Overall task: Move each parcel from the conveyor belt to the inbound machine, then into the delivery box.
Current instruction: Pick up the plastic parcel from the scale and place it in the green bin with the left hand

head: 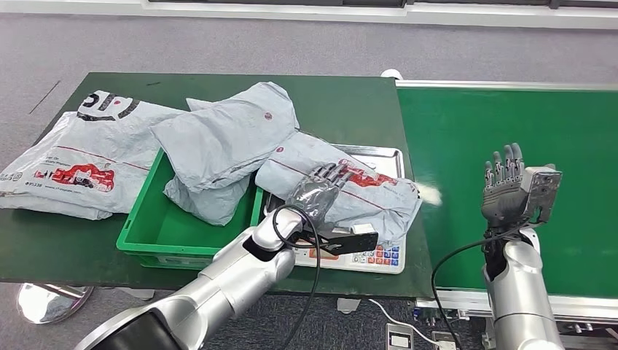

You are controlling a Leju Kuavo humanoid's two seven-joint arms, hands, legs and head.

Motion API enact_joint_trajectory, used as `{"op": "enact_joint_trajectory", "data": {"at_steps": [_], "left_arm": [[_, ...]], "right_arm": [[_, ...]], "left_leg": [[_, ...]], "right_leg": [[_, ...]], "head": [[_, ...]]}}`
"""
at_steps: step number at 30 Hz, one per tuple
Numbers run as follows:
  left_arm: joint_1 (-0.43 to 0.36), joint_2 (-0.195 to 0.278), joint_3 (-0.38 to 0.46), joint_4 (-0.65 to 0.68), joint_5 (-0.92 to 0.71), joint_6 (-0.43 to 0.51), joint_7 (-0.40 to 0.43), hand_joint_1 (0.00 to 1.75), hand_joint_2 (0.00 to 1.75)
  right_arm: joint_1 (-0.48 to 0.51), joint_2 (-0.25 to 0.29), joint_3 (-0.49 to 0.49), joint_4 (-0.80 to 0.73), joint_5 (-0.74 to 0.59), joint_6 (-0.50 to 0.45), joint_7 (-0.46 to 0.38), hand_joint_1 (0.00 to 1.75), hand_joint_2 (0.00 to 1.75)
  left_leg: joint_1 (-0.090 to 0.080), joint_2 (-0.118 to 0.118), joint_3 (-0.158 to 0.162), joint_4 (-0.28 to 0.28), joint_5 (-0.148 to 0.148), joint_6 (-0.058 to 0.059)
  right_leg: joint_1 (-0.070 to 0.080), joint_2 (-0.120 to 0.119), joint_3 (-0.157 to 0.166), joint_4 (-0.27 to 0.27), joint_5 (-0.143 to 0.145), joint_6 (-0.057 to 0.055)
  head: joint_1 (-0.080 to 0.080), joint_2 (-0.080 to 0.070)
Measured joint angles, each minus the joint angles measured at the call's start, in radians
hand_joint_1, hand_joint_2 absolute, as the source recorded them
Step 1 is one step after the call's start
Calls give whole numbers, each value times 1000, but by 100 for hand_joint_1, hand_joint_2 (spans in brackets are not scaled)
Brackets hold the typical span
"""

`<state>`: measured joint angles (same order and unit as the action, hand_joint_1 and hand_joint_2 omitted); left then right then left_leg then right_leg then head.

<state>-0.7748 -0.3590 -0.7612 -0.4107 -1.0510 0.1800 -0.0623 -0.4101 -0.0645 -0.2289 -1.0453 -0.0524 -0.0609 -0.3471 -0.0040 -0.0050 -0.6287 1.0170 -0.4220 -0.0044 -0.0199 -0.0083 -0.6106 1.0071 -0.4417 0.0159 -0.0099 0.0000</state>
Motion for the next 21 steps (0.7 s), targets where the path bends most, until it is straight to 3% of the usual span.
{"op": "enact_joint_trajectory", "data": {"at_steps": [2, 3, 8, 21], "left_arm": [[-2, -1, -16, 7, -15, -38, 11, 145, 175], [-4, -2, -27, 11, -23, -64, 15, 175, 175], [-19, -5, -83, 24, -39, -132, 29, 175, 175], [-28, -5, -112, 41, -20, -122, 44, 175, 175]], "right_arm": [[0, -1, 0, 2, -1, 5, 0, 0, 0], [-1, -1, 0, 4, -3, 7, 0, 0, 0], [-4, 0, 0, 10, -10, 9, -3, 0, 0], [-9, 0, 0, 10, -18, 7, 1, 0, 0]], "left_leg": [[0, 0, 0, 0, 0, 0], [0, 0, 0, 0, 0, 0], [0, -1, 0, 0, 0, 0], [0, -1, 0, 0, 1, 1]], "right_leg": [[0, 0, 0, 0, 0, 0], [0, 0, 0, 0, 0, 0], [0, -1, 1, 0, 0, 0], [0, -1, 1, 0, 0, 0]], "head": [[0, 0], [0, 0], [0, 0], [0, 0]]}}
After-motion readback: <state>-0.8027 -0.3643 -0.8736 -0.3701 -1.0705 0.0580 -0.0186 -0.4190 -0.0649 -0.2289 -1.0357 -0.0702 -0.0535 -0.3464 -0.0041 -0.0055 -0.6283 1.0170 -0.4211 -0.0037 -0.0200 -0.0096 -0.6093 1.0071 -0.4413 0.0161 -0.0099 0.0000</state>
